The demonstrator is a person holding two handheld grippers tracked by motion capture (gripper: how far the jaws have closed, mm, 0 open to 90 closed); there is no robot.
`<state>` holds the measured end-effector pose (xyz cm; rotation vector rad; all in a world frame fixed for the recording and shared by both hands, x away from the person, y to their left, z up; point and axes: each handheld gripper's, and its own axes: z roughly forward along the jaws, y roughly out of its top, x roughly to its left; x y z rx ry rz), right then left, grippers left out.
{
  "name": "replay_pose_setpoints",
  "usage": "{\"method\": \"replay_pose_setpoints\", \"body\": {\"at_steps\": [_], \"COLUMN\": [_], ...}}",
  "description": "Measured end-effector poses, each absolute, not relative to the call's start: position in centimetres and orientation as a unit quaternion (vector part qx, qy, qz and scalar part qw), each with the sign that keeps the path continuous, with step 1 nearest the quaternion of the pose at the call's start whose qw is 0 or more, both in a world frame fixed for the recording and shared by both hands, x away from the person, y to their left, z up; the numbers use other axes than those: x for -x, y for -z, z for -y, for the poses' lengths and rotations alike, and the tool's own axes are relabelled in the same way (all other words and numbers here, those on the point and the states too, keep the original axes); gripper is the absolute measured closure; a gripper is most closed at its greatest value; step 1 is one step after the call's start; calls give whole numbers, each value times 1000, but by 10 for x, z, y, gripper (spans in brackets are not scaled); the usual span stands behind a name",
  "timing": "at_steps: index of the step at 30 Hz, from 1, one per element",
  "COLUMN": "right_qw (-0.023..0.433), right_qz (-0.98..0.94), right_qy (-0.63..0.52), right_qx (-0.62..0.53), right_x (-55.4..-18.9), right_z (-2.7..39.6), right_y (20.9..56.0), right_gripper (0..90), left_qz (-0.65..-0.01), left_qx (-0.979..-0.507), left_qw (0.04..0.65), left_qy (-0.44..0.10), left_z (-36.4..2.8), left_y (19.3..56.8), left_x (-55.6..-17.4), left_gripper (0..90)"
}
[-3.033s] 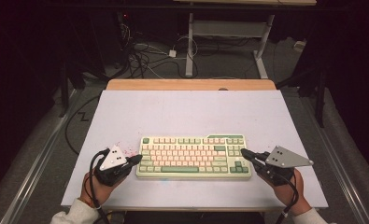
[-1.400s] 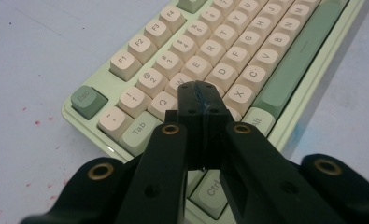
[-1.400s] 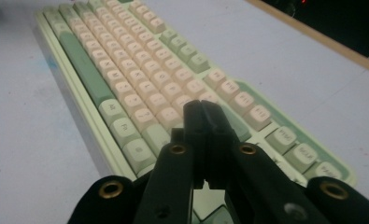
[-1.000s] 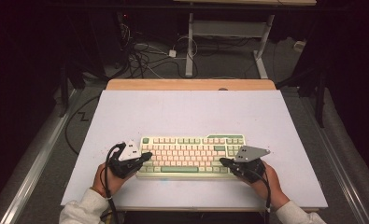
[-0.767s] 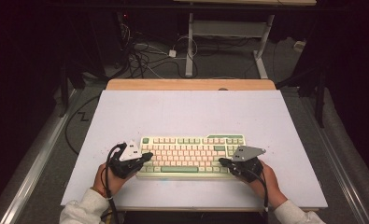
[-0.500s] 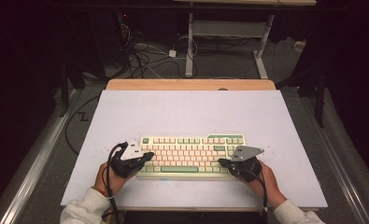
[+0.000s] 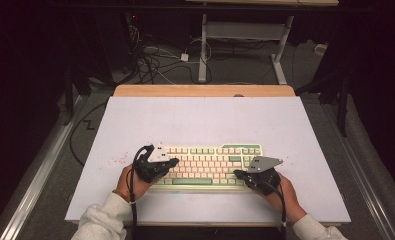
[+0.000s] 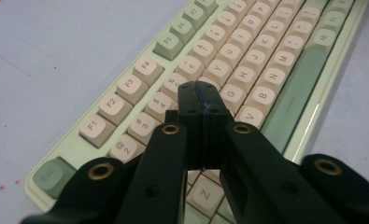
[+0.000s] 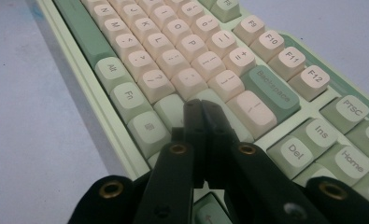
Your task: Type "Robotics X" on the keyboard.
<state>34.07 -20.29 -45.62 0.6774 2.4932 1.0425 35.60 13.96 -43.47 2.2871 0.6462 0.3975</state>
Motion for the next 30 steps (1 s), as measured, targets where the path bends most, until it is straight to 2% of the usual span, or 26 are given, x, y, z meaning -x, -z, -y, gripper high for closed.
{"method": "replay_pose_setpoints", "body": {"at_steps": [8,30], "right_qw": [177,180], "right_qz": [-881,-882], "right_qy": [-369,-366], "right_qx": [-238,-235], "right_x": [-340,-340], "right_z": [203,203], "right_y": [457,456], "right_gripper": [900,900], "left_qz": [-251,-247], "left_qx": [-898,-904], "left_qw": [334,322], "left_qy": [-142,-136], "left_z": [-127,-118], "left_y": [442,450], "left_x": [-369,-377], "left_gripper": [877,877]}}
